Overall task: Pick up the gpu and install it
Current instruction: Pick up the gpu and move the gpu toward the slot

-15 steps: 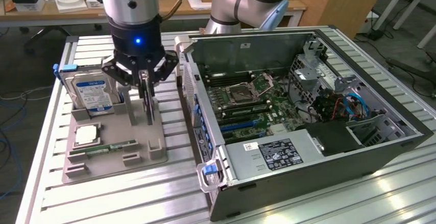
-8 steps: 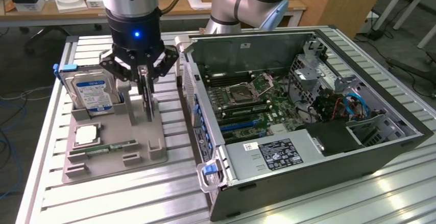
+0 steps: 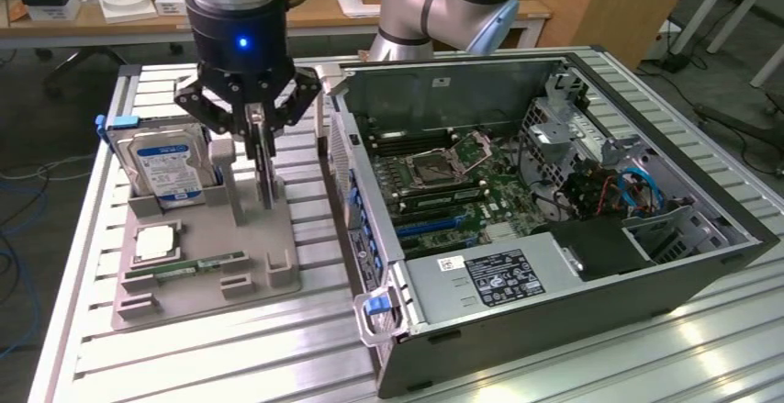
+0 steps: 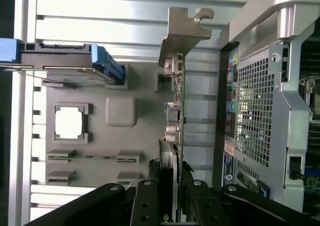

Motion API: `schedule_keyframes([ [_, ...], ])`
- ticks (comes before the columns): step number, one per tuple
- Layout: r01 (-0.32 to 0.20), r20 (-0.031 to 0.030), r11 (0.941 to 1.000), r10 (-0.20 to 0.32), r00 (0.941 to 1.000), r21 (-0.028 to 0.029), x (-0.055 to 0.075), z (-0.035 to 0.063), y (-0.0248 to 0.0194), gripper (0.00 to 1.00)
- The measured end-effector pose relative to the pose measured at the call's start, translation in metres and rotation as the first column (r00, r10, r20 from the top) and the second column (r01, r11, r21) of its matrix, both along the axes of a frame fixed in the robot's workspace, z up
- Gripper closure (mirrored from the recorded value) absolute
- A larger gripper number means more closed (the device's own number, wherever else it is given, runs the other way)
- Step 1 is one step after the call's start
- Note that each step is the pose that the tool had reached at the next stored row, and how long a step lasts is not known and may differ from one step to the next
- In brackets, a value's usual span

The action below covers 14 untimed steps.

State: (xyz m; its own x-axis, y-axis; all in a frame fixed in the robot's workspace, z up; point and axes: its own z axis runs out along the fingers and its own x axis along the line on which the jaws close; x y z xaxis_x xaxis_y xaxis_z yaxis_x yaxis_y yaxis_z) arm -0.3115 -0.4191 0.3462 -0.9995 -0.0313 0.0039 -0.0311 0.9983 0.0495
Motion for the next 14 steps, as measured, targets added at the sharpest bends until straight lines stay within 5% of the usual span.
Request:
schedule_keyframes([
  [14, 0.0, -0.0069, 1.0, 0.0, 1.0, 0.0, 0.0, 0.0373, 0.0, 0.74],
])
